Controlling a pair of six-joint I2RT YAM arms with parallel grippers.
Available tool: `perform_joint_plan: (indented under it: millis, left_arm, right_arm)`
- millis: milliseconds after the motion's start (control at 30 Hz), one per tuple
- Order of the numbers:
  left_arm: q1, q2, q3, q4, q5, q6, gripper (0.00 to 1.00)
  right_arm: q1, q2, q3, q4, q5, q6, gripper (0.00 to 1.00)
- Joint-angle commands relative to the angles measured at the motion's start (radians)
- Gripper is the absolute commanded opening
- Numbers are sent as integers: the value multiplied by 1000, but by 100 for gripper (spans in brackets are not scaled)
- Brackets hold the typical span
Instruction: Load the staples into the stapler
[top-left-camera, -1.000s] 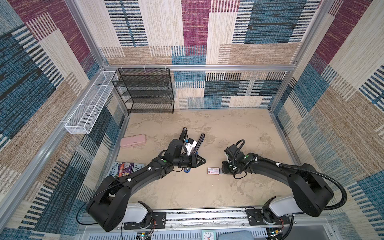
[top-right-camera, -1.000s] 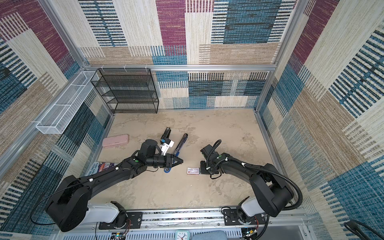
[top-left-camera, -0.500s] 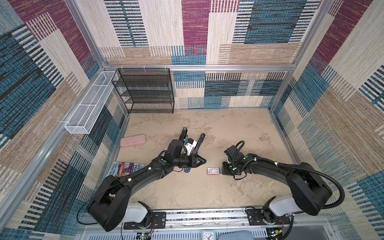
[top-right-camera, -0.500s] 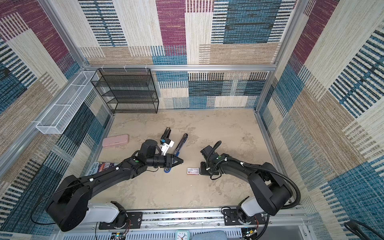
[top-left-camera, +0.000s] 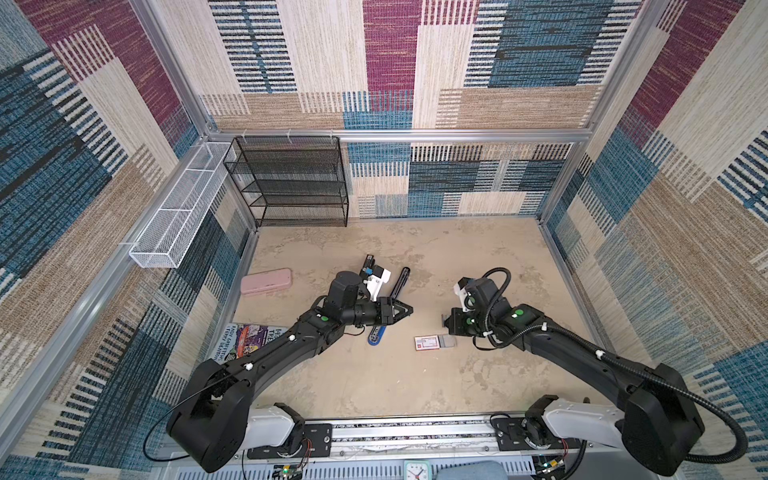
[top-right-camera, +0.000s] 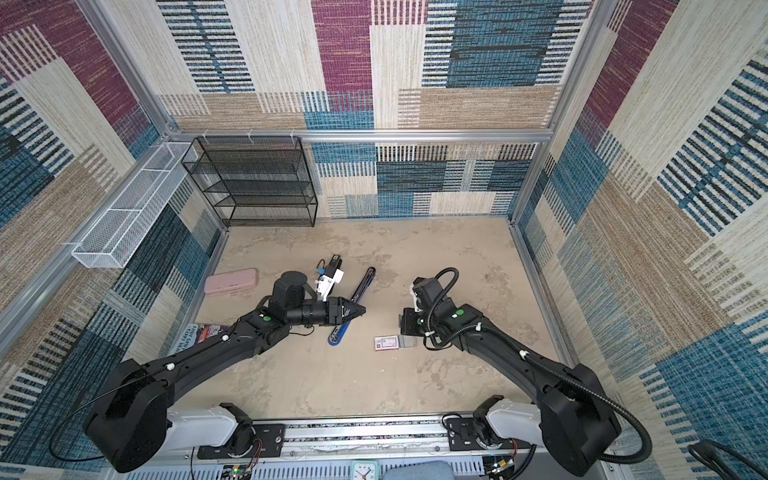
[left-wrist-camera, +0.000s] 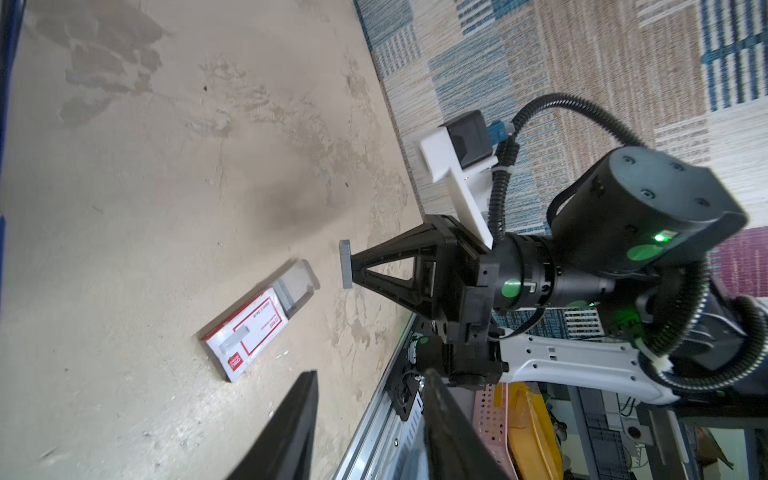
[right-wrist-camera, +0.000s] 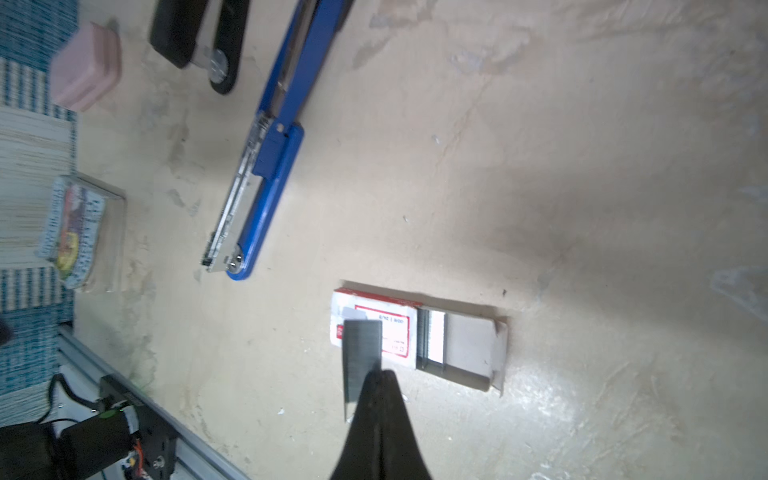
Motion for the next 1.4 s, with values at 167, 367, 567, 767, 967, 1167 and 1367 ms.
perform_joint_plan:
  millis: [167, 367, 567, 767, 967, 1167, 1367]
  left_arm:
    - [46, -8, -10, 312, 237, -148, 47]
    - [38, 35, -47, 604, 345, -286, 47]
    - [-17, 61, -33, 601, 358, -269, 47]
    - [-31, 74, -21, 602, 356, -267, 47]
    - [-38, 91, -18, 655, 363, -304, 38]
    - [-38, 90, -25, 686, 365, -323, 31]
    - [-38, 93, -35, 722, 370, -346, 30]
  right_arm:
    - [-73, -127, -58, 377, -535, -13, 0]
    - [-78, -123, -70, 504, -706, 26, 0]
    - [-78, -113, -87, 585, -781, 66, 0]
    - [-78, -115, -99, 617, -815, 85, 0]
    - [-78, -118, -109, 635, -820, 101, 0]
    - [-79, -119, -113, 647, -818, 111, 0]
    - [-78, -122, -123, 676, -820, 133, 0]
